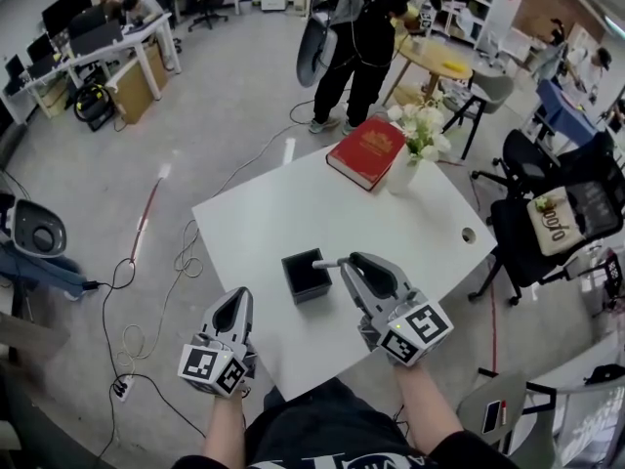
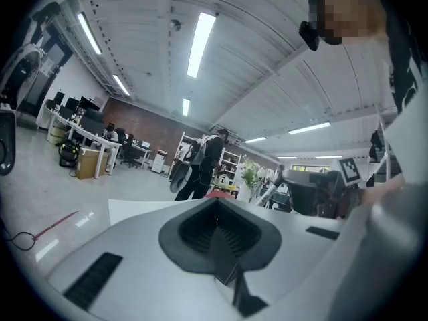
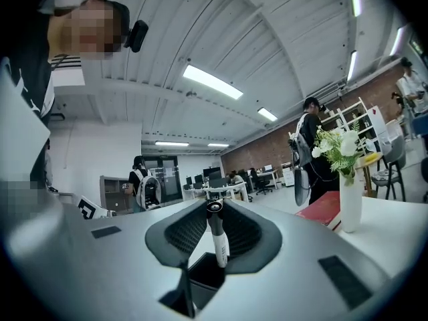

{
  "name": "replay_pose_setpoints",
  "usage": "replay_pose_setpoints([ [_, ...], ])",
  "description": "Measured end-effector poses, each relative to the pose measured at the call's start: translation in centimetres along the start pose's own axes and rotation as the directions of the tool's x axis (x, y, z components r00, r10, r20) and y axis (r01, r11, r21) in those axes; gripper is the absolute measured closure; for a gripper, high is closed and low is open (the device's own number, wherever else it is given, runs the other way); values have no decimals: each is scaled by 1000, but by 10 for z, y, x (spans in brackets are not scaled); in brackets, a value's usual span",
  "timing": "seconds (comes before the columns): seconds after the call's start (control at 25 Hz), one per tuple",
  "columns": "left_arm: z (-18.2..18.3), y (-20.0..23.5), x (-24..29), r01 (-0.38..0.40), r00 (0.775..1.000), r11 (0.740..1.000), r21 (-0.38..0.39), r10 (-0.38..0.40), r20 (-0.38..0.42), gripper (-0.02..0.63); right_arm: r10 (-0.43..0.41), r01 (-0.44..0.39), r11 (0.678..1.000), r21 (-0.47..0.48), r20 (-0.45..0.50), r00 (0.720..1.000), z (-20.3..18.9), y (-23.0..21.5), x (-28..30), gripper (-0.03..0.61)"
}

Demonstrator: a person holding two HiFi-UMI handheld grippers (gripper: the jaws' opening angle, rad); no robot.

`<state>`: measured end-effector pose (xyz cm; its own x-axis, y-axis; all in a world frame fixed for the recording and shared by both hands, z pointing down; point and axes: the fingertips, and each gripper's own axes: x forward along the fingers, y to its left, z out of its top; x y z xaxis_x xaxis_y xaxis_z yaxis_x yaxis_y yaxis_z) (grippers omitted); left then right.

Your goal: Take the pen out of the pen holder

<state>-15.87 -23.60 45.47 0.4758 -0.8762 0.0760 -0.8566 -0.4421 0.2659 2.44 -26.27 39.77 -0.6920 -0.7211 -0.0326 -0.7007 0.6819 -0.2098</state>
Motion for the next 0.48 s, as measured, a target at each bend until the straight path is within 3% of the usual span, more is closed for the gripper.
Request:
replay_pose_setpoints([
  [0.48, 9, -5, 5, -2, 999, 1000, 5, 2, 33, 614, -78, 78, 996, -44, 2, 997, 9, -26, -23, 497],
])
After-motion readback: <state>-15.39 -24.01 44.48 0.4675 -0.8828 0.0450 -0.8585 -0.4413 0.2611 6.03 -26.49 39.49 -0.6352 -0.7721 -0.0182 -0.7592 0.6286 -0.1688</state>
